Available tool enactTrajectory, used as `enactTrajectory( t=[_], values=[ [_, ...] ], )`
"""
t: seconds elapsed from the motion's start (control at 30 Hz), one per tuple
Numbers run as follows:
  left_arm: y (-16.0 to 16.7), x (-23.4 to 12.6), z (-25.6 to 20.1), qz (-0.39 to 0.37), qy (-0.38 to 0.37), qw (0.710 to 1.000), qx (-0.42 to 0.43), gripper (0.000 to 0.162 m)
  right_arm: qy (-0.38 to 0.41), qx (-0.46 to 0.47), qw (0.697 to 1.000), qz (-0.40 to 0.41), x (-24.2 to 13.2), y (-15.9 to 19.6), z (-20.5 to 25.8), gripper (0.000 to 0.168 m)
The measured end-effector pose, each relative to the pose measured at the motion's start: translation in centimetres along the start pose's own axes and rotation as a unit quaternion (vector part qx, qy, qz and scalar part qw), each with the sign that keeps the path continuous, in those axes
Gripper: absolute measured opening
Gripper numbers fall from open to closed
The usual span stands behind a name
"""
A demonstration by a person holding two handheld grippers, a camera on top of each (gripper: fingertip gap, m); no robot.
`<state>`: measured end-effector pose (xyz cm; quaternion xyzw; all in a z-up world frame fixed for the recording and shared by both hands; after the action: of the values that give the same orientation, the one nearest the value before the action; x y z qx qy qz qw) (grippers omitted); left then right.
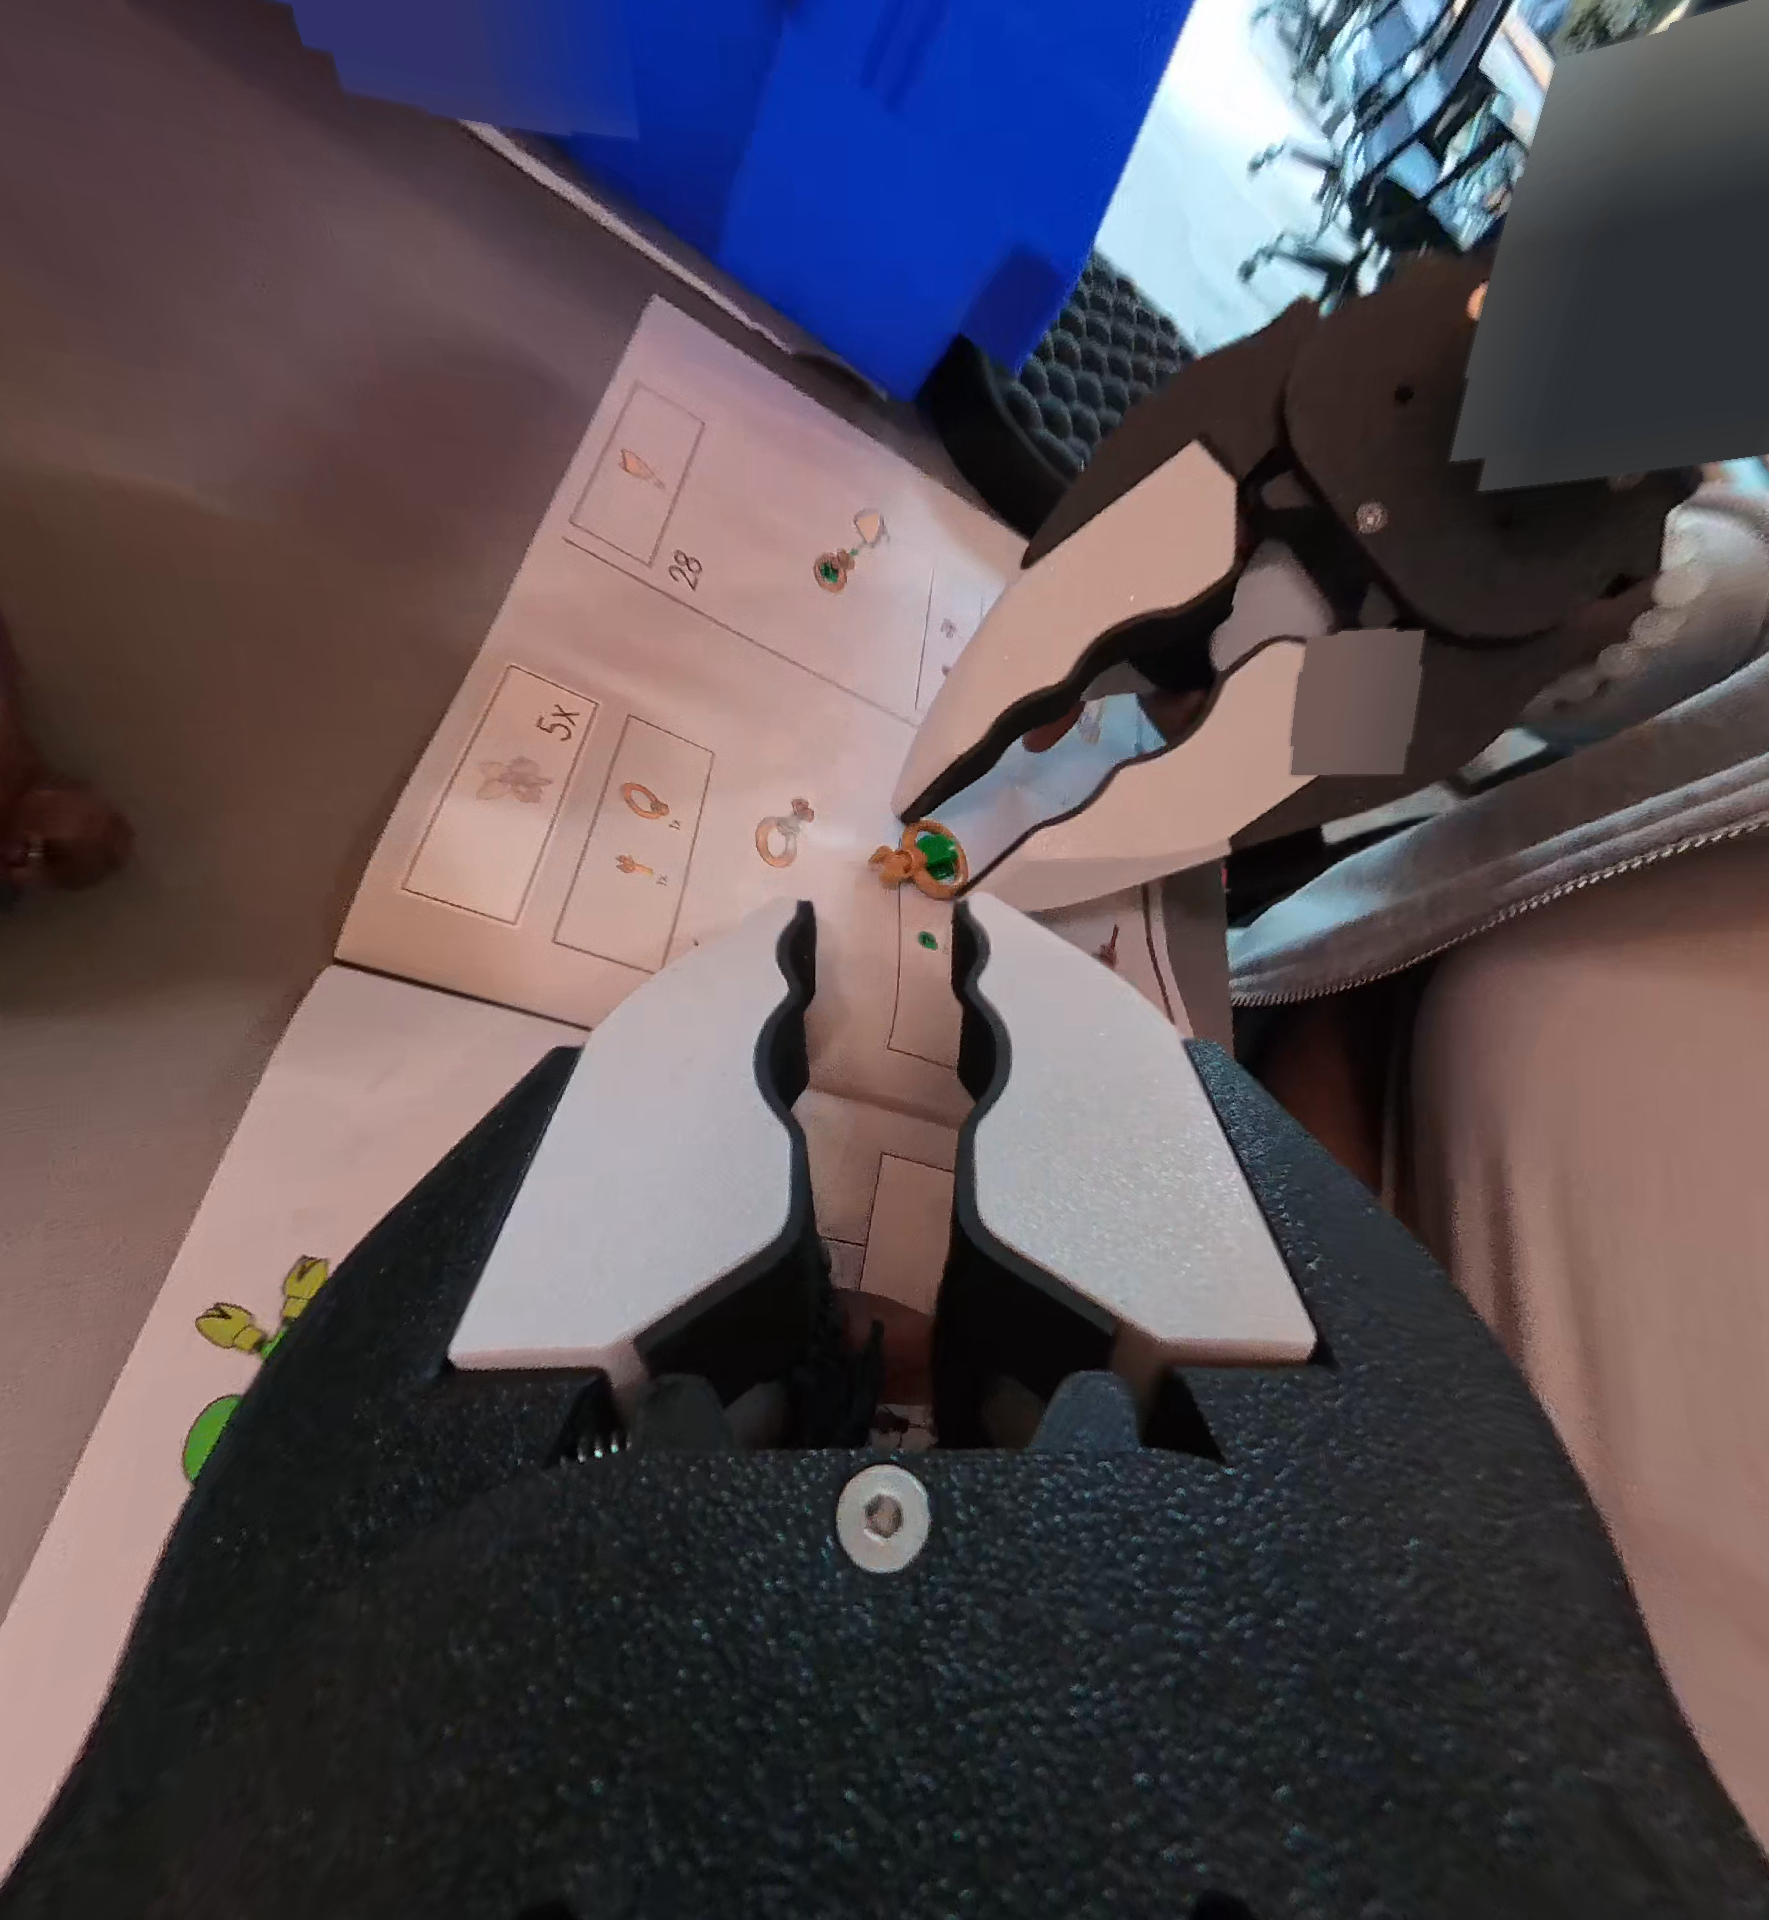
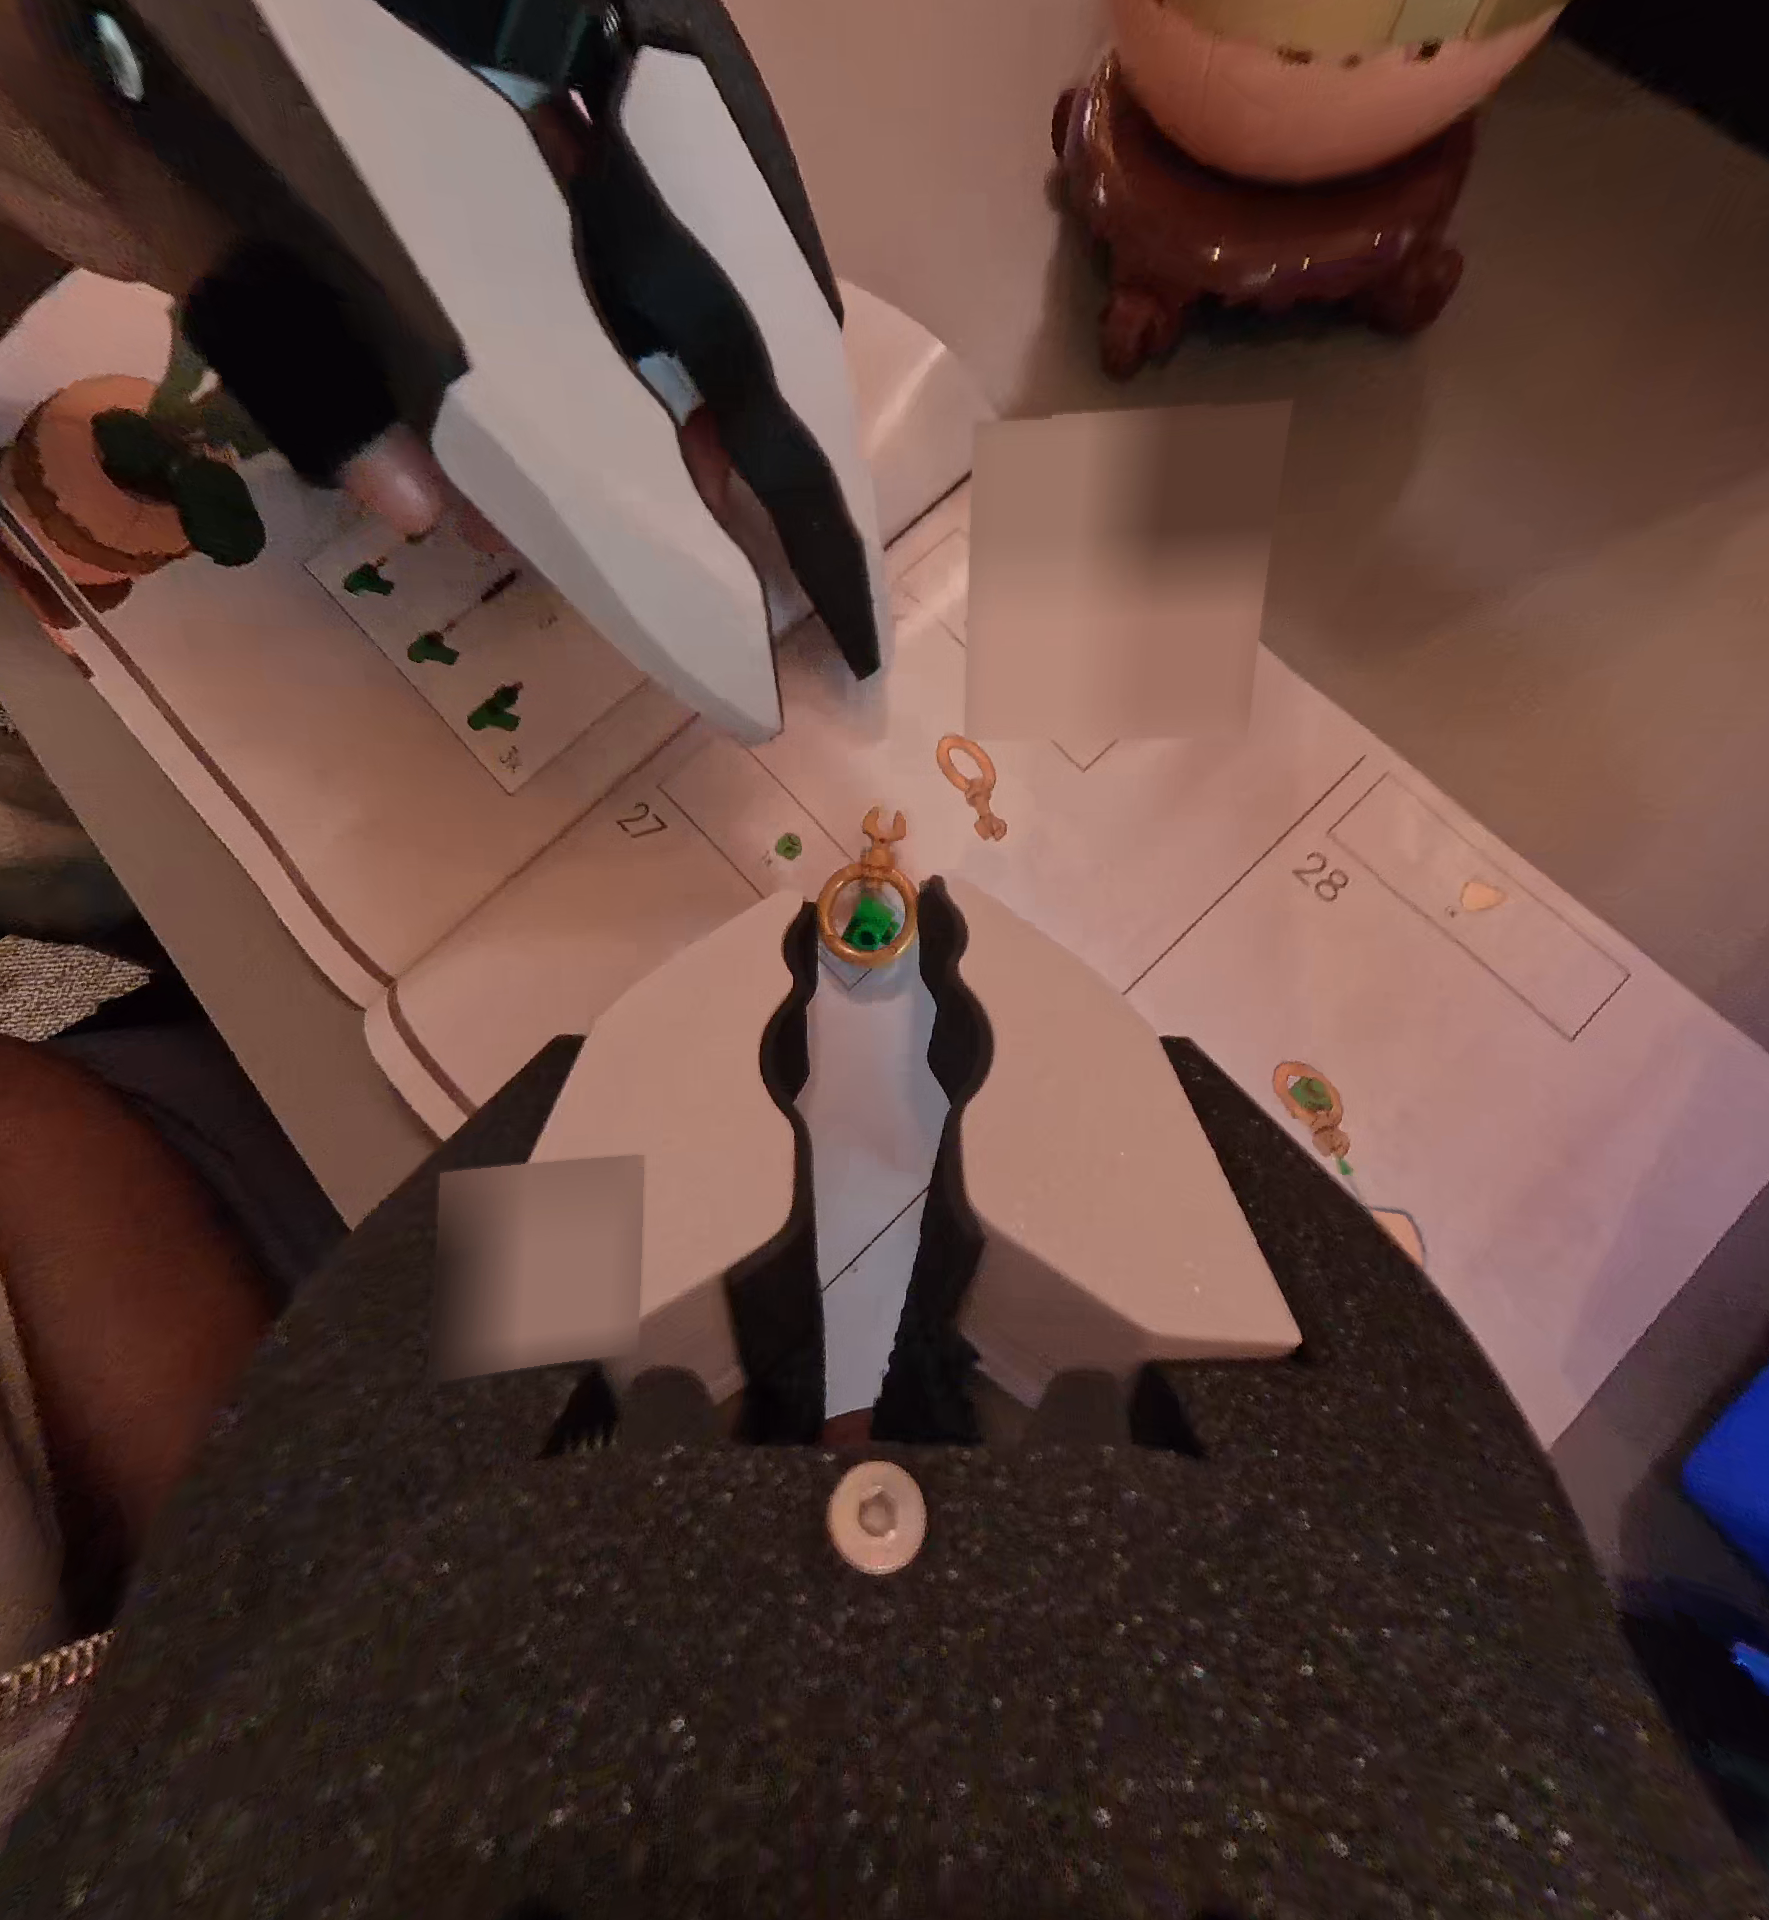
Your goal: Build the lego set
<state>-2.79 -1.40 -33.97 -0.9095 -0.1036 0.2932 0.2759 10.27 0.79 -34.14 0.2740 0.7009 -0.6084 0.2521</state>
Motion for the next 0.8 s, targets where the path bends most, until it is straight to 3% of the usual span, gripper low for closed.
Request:
enactTrajectory(
  t=[0.13,0.27,0.5,0.67,0.8],
  values=[
    [-0.5,-0.4,0.1,-0.03,0.028,0.999,-0.029,0.027,0.008,-0.051,0.998,-0.033,-0.9,-1.1,-0.4,0.019],
    [-0.3,-0.1,-0.2,-0.022,0.061,0.997,-0.049,0.029,0.033,-0.172,0.984,-0.035,-1.3,-2.4,-0.4,0.019],
    [-0.5,-0.1,-0.7,-0.033,0.106,0.991,-0.076,0.018,0.04,-0.287,0.957,-0.035,-1.2,-3.5,0.3,0.019],
    [-0.3,-0.1,-1.0,-0.027,0.123,0.99,-0.067,0.005,0.04,-0.309,0.95,-0.037,-1.4,-3.8,0.3,0.019],
    [-0.4,-0.4,-1.2,-0.033,0.146,0.986,-0.076,0.005,0.017,-0.22,0.972,-0.076,-2.2,-3.5,-0.2,0.02]
  ],
)
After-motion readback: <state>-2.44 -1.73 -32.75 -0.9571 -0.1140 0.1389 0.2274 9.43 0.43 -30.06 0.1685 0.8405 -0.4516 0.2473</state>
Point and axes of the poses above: each gripper's, where its closed fingertips meet, x out along the fingers, y out of its underside, z = x × y across the jaws, the point moved 7 cm from there along -x, back along the fingers, and after that the axes turned 15 degrees about -x, right-handed, at the moved point
